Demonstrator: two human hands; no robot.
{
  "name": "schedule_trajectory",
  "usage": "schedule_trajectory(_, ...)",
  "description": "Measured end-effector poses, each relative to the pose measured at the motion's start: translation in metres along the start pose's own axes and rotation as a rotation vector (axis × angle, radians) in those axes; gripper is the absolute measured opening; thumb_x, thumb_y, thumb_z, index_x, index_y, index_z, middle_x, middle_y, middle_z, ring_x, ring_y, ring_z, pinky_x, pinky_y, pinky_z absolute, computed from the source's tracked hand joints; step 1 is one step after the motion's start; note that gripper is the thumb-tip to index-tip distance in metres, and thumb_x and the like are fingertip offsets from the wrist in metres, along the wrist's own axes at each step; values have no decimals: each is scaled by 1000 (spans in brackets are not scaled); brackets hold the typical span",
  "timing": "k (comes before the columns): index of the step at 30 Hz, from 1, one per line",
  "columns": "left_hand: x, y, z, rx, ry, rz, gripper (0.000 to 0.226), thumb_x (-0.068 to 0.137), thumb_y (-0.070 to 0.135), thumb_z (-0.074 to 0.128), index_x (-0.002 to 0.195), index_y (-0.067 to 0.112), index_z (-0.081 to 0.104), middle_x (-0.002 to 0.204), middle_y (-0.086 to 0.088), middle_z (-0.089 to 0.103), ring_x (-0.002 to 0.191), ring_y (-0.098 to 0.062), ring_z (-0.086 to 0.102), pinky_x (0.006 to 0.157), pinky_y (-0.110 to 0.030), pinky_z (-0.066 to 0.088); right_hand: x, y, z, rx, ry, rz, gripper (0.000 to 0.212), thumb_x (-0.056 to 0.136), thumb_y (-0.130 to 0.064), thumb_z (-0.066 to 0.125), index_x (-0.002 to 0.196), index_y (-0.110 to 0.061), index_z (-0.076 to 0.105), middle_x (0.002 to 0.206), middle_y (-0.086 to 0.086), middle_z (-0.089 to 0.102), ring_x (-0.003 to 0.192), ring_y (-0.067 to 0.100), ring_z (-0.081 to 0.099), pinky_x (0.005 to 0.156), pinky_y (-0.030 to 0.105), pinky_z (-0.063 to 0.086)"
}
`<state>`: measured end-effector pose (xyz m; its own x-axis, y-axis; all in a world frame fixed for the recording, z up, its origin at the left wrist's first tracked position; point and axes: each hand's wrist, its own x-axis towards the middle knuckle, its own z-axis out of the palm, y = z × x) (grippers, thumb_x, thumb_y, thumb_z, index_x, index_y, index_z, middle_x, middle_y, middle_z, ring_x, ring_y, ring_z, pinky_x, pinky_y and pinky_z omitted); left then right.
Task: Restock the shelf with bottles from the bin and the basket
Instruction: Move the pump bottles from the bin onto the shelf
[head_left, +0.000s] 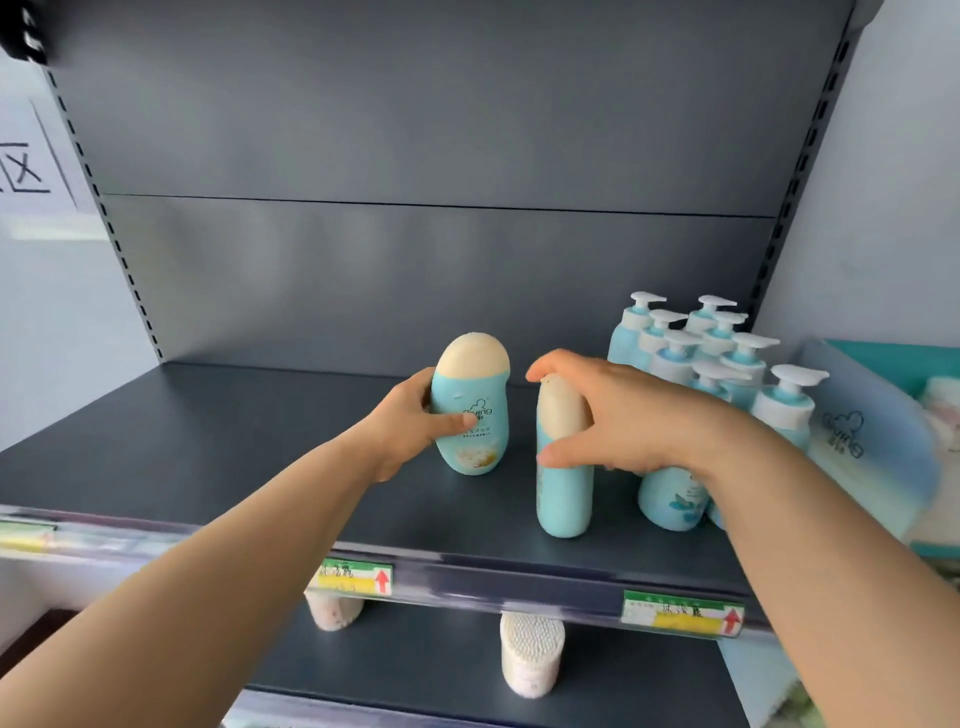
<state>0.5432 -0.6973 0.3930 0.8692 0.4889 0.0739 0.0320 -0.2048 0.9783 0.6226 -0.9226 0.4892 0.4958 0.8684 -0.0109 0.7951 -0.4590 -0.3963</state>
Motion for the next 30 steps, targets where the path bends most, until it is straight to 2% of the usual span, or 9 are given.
schedule_trajectory(2, 15, 0, 0, 15, -30, 9, 46, 79, 7, 74, 118, 22, 54, 112, -2, 68, 106, -19, 64, 95, -41, 51, 4, 0, 5, 77, 72, 78, 66, 70, -48, 77, 123, -38, 39, 99, -14, 49, 74, 4, 50, 61, 25, 41)
schedule_trajectory(6, 54, -2, 10, 48, -79, 32, 53, 77, 13, 77, 122, 21, 52, 114, -2, 67, 107, -21, 63, 95, -45, 50, 26, 3, 30, 154, 411, 226, 75, 62, -56, 78, 121, -29, 41, 113, -4, 48, 98, 17, 51, 80, 37, 49)
schedule_trajectory(8, 72, -4, 18, 86, -104, 57, 54, 74, 19, 79, 121, 22, 51, 113, 0, 67, 106, -18, 63, 94, -43, 51, 32, 7, 40, 185, 484, 267, 85, 60, -59, 77, 128, -30, 35, 122, -4, 44, 106, 18, 50, 87, 37, 47)
schedule_trajectory(11, 97, -6, 29, 183, -107, 87, 49, 77, 21, 78, 116, 22, 49, 108, 6, 64, 101, -11, 61, 84, -30, 51, 34, 14, 57, 297, 493, 288, 108, 58, -58, 79, 142, -37, 15, 137, -11, 35, 121, 13, 43, 95, 31, 40)
schedule_trajectory(14, 114, -14, 35, 184, -118, 107, 46, 76, 25, 79, 113, 22, 52, 107, 7, 65, 99, -10, 62, 78, -23, 49, 33, 24, 85, 425, 500, 305, 117, 53, -56, 82, 142, -43, 7, 141, -19, 34, 124, 8, 41, 98, 29, 39)
schedule_trajectory(21, 148, -20, 54, 257, -119, 138, 38, 78, 27, 77, 106, 19, 54, 104, 3, 65, 97, -17, 62, 79, -29, 49, 34, 31, 115, 442, 574, 401, 96, 58, -50, 82, 135, -33, 27, 126, -15, 44, 113, 7, 48, 89, 23, 41)
schedule_trajectory(27, 161, -20, 68, 287, -102, 146, 36, 80, 27, 74, 108, 17, 53, 104, 3, 63, 96, -17, 59, 77, -26, 42, 42, 31, 118, 458, 600, 415, 93, 60, -48, 80, 134, -35, 25, 127, -15, 46, 115, 8, 49, 94, 30, 45)
schedule_trajectory(30, 164, -21, 71, 433, -97, 116, 36, 82, 28, 70, 110, 16, 52, 101, 4, 59, 98, -19, 57, 77, -27, 40, 44, 33, 121, 459, 610, 428, 95, 60, -49, 80, 135, -34, 25, 129, -13, 46, 116, 9, 48, 96, 31, 45)
